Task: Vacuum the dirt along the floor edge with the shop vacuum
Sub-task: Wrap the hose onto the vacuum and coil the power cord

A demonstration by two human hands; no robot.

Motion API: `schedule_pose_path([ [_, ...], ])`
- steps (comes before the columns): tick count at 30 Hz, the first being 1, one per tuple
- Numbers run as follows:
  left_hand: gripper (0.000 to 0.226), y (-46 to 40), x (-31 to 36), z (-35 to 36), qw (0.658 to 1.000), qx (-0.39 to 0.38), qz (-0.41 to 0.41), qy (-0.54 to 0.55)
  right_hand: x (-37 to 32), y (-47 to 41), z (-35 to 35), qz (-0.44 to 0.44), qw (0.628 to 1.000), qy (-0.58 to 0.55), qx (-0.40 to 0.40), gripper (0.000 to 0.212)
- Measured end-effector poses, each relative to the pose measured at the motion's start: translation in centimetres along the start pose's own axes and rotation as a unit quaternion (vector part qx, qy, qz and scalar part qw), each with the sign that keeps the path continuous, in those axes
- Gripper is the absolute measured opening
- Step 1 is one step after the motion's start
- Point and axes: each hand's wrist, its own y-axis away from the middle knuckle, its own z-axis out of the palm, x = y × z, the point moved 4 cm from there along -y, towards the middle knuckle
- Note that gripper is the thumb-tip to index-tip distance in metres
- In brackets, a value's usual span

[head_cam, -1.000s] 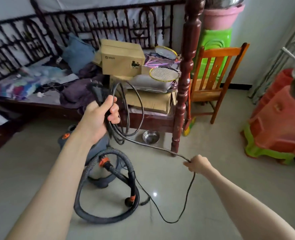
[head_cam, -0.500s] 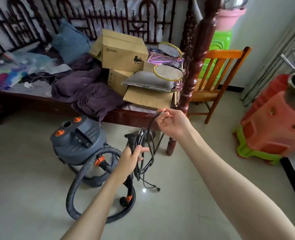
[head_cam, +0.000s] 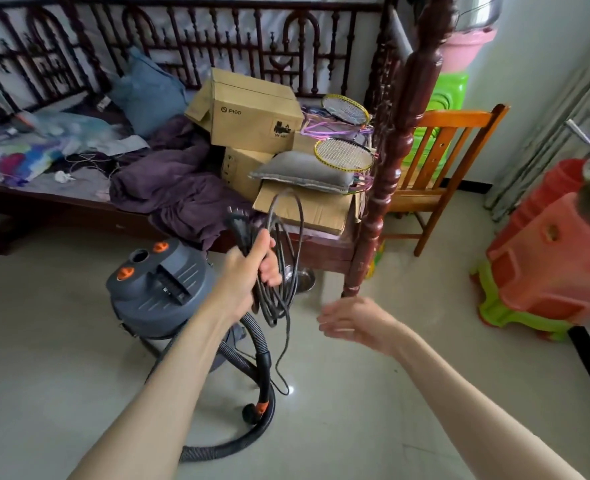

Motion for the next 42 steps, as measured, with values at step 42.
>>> schedule_pose_path([
  [42, 0.029, 2.3, -0.8, -7.2, 0.997, 0.055, -0.038, -0.034, -4.4, -1.3, 7.0, -0.034, 0.979, -0.199, -0.01, 0.025],
])
